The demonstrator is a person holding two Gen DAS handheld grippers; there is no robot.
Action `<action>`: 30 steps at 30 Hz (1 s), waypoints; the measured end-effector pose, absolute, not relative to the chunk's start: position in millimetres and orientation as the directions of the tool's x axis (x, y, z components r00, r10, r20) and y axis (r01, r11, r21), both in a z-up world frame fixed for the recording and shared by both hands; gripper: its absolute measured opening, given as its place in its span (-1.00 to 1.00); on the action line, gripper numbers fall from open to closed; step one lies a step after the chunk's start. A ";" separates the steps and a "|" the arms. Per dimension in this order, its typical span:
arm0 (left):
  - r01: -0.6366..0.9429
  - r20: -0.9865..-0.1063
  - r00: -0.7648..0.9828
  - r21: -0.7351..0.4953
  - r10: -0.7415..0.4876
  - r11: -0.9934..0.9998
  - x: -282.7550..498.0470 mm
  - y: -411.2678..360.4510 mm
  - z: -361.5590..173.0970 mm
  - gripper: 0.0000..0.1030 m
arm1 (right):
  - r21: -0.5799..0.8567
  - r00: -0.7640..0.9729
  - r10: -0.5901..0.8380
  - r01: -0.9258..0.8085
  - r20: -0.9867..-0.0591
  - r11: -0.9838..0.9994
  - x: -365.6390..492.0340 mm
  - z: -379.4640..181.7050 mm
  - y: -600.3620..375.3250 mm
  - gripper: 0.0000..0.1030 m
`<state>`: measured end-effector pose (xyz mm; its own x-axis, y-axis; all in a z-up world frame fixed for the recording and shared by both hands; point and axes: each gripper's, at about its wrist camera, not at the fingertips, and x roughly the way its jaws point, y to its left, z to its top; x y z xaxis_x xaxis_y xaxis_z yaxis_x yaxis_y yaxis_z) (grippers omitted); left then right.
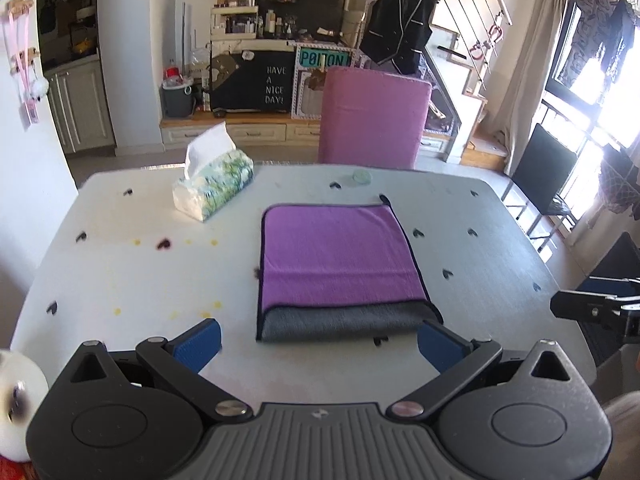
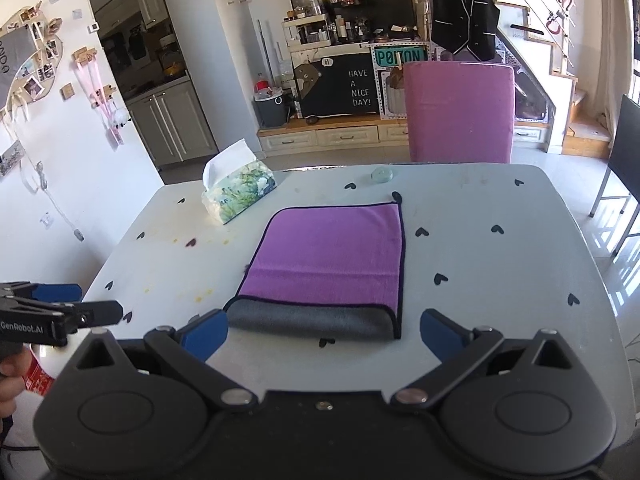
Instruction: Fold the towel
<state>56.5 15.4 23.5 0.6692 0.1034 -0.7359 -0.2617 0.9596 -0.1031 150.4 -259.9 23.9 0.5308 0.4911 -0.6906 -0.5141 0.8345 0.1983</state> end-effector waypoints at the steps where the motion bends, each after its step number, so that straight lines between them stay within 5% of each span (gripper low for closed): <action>1: -0.267 -0.733 0.671 -0.098 0.112 0.959 60.8 16.9 24.9 1.00 | 0.202 0.528 0.493 -0.514 -0.691 0.834 154.9 24.1 -258.5 0.99; 14: -0.314 -0.739 0.657 -0.087 0.150 0.945 120.2 48.1 17.2 1.00 | 0.241 0.535 0.502 -0.482 -0.680 0.842 213.7 16.7 -245.7 0.99; 30: -0.391 -0.822 0.551 -0.102 0.145 0.915 178.2 87.1 -59.8 1.00 | 0.220 0.517 0.467 -0.468 -0.717 0.856 272.8 -60.0 -223.3 0.99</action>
<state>178.2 87.1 -59.8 0.5513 0.1445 -0.8217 -0.3911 0.9147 -0.1015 272.8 -223.3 -60.0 0.5171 0.4671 -0.7172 -0.4683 0.8558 0.2198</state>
